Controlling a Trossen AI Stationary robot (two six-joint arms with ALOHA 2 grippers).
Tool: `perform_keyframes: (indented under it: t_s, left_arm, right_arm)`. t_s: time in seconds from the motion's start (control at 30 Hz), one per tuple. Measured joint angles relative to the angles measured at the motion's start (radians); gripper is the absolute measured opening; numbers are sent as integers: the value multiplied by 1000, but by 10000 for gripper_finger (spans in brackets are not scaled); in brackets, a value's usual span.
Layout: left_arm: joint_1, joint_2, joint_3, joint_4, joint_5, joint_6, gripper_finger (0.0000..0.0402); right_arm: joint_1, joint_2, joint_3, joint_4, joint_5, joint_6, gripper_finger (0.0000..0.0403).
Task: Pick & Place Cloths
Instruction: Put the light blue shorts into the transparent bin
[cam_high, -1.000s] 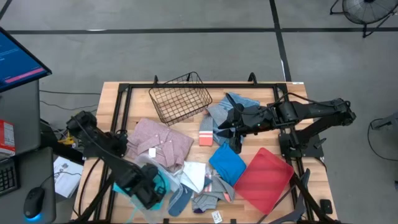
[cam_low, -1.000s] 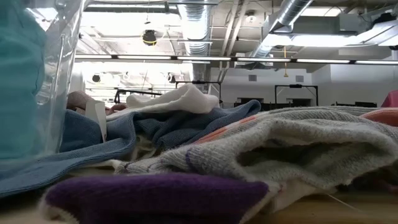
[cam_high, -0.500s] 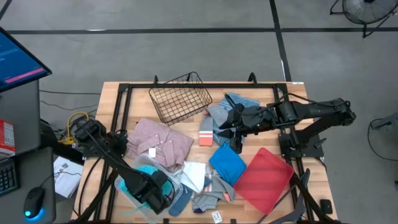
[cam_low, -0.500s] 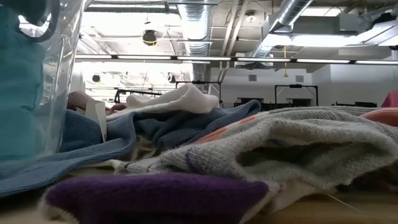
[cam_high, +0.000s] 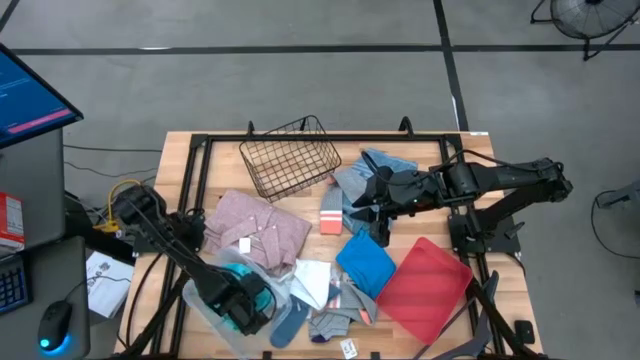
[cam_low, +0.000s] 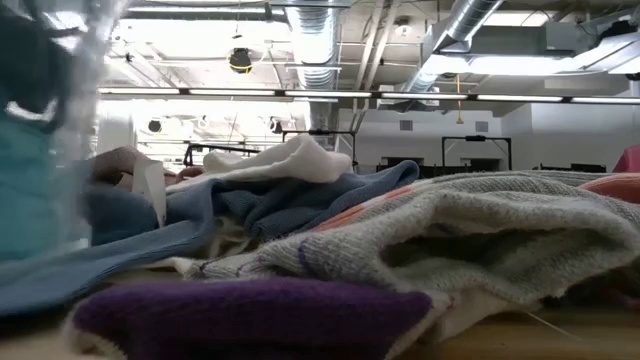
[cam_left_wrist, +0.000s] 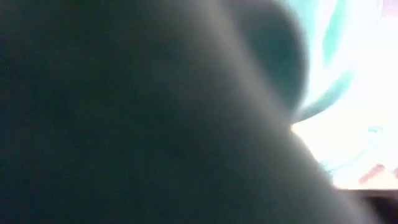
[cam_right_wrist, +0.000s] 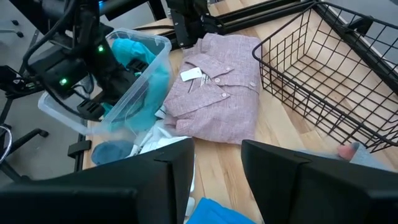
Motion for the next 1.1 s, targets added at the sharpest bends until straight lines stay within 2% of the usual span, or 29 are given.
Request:
perform_keyframes:
  t_s: [0.2,0.33,0.47,0.67,0.83,0.93,1.03,1.1]
  left_arm:
    - [-89,-107,-126,-3,28,10,0]
    - [-138,-245,-200,-13,32,1,1]
    - [-140,-408,-232,-19,7,-4,10]
    - [-112,-594,-234,33,-8,-8,57]
    - [-77,-721,-234,196,-11,-17,95]
    - [-76,-775,-223,278,-16,-59,80]
    - [-86,-778,-172,279,-10,-57,27]
    - [-90,-757,-136,272,-9,-51,9]
  right_arm:
    - [-1,0,0,12,0,0,131]
    - [-2,0,0,17,0,2,131]
    - [-2,0,0,17,0,2,131]
    - [-2,0,0,26,0,2,131]
    - [-2,0,0,33,0,2,131]
    - [-2,0,0,33,0,2,131]
    - [-2,0,0,33,0,2,131]
    - [-2,0,0,33,0,2,131]
